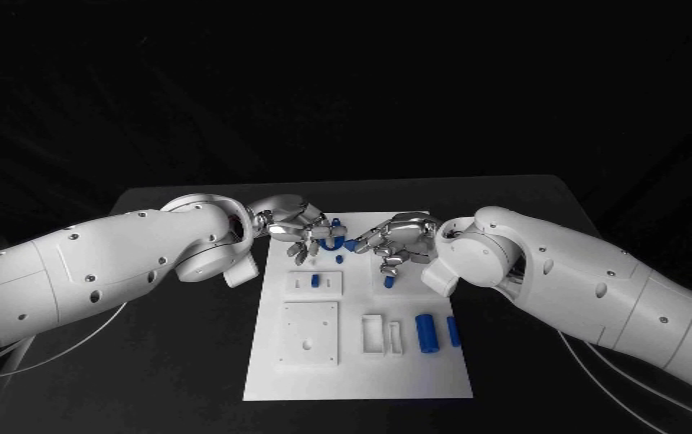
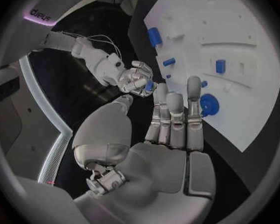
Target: Assemble the parts on the task board
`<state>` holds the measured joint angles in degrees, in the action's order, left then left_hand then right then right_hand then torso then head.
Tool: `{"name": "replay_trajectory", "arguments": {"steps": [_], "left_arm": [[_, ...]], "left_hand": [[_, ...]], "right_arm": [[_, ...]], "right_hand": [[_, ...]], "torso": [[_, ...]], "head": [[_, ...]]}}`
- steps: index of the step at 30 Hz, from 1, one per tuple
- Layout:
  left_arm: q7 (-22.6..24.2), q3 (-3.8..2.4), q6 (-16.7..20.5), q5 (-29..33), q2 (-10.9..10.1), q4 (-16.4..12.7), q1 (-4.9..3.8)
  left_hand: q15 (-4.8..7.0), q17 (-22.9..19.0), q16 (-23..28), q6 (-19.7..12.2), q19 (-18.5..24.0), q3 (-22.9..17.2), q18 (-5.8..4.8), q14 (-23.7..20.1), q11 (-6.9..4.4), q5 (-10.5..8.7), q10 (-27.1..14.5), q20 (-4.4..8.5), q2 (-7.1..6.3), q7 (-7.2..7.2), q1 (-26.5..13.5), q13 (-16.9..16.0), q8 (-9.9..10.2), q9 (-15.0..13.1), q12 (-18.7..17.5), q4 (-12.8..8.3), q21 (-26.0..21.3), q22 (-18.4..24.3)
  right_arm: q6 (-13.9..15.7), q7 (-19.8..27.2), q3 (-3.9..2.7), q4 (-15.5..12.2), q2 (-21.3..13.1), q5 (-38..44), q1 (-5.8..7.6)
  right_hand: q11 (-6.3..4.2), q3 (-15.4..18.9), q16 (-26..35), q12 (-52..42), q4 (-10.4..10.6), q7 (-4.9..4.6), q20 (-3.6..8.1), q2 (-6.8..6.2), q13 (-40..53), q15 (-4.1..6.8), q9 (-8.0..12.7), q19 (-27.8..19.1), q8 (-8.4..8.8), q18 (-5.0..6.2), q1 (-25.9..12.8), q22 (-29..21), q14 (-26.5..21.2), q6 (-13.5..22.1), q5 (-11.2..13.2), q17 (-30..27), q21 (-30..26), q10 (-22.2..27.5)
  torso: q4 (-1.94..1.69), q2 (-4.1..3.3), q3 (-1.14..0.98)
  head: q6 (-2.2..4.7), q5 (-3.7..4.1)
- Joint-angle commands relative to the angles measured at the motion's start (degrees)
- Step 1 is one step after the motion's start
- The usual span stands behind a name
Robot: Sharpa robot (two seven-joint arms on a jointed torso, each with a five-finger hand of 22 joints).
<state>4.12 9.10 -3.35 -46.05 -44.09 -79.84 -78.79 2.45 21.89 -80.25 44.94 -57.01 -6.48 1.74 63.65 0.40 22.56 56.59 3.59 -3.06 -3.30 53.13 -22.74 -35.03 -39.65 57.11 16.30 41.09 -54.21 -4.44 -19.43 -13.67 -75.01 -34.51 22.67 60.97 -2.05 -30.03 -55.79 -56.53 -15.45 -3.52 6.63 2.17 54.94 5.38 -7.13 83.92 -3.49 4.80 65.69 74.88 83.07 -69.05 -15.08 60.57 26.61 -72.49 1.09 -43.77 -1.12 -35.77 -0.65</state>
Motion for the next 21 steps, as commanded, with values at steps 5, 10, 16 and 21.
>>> {"name": "replay_trajectory", "arguments": {"steps": [5, 10, 16, 21], "left_arm": [[4.59, -0.01, 2.44, -5.54, 0.47, -0.48, 0.28], [5.05, -0.01, 2.72, -6.22, 0.68, -0.82, 0.32], [5.02, -0.01, 2.58, -8.27, 1.04, -1.13, 0.34], [4.79, -0.01, 2.42, -10.02, 1.15, -1.20, 0.34]], "left_hand": [[-0.15, -0.42, 0.27, -0.02, 0.11, 0.88, 0.66, -0.48, 0.12, -0.30, -0.76, -0.31, 0.19, -0.37, 1.65, 0.26, 0.20, 2.86, -0.33, -0.29, -0.67, -0.01], [-0.14, -0.43, 0.27, 0.02, 0.11, 0.93, 0.65, -0.52, 0.10, -0.33, -0.78, -0.30, 0.19, -0.36, 1.77, 0.27, 0.13, 2.93, -0.34, -0.39, -0.69, -0.03], [-0.21, -0.51, 0.33, -0.07, 0.17, 1.17, 0.64, -0.83, 0.18, -0.33, -1.01, -0.36, 0.27, -0.42, 2.09, 0.37, 0.03, 3.36, -0.48, -0.45, -0.87, -0.08], [-0.29, -0.65, 0.57, -0.12, 0.23, 1.23, 0.66, -1.01, 0.27, -0.37, -1.12, -0.43, 0.19, -0.50, 2.31, 0.51, 0.21, 3.75, -0.70, -0.50, -1.09, -0.02]], "right_arm": [[-3.30, -1.83, -0.02, 0.47, 0.23, -3.05, -0.03], [-3.37, -2.30, -0.02, 0.75, 0.48, -3.03, -0.03], [-3.24, -2.45, -0.02, 0.83, 0.62, -2.99, -0.03], [-3.19, -2.45, -0.02, 0.81, 0.62, -2.98, -0.03]], "right_hand": [[-0.15, 0.30, 0.20, 0.35, 0.05, 0.02, 0.28, 0.38, 0.04, 0.30, -0.56, 2.31, -0.18, -0.83, -0.29, 0.05, -0.05, -0.71, 0.38, 0.05, -0.28, 0.35], [-0.15, 0.35, 0.13, 0.32, -0.08, 0.04, 0.25, 0.43, 0.16, 0.27, -0.61, 2.31, -0.18, -0.83, -0.28, 0.27, -0.07, -0.76, 0.20, 0.21, -0.30, 0.34], [-0.15, 0.35, 0.13, 0.32, -0.08, 0.04, 0.25, 0.43, 0.16, 0.27, -0.61, 2.31, -0.18, -0.83, -0.28, 0.27, -0.07, -0.76, 0.20, 0.21, -0.30, 0.34], [-0.15, 0.35, 0.13, 0.32, -0.08, 0.04, 0.25, 0.43, 0.16, 0.27, -0.61, 2.31, -0.18, -0.83, -0.28, 0.27, -0.07, -0.76, 0.20, 0.21, -0.30, 0.34]], "torso": [[0.03, 0.02, 0.02], [0.09, -0.03, -0.03], [-0.03, 0.00, -0.09], [0.03, 0.00, -0.12]], "head": [[0.07, 0.03], [0.12, 0.05], [-0.03, 0.06], [-0.11, 0.15]]}}
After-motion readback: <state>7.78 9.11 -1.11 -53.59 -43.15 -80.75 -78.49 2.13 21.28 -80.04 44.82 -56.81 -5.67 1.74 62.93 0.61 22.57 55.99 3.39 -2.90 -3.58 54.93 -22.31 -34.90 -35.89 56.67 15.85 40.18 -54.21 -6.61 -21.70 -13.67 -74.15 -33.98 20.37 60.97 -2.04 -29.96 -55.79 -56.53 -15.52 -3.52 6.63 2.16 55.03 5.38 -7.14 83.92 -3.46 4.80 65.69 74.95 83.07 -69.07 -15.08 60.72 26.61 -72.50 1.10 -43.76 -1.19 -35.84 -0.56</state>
